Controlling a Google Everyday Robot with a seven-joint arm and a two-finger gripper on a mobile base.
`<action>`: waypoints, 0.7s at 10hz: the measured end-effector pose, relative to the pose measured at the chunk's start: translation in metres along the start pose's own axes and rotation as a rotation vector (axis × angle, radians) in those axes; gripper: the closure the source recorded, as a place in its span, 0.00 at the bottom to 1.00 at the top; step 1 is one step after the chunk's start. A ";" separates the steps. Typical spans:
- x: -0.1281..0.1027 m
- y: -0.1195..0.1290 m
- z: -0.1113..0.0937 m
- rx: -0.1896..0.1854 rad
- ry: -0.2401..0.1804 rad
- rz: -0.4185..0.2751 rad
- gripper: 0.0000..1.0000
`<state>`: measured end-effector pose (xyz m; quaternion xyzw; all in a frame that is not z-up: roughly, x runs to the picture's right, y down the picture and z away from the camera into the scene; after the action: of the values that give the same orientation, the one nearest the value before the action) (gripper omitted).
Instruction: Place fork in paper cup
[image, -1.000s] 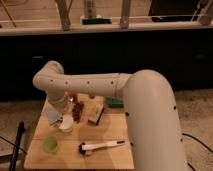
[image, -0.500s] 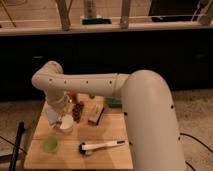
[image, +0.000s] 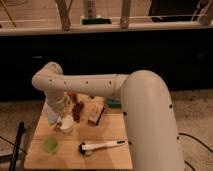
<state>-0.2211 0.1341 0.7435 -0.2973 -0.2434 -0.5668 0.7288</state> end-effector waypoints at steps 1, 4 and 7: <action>0.000 0.001 0.001 -0.006 -0.004 0.003 0.83; -0.001 0.002 0.004 -0.019 -0.016 0.007 0.53; -0.001 0.004 0.006 -0.022 -0.025 0.006 0.25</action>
<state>-0.2178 0.1402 0.7465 -0.3134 -0.2453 -0.5635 0.7239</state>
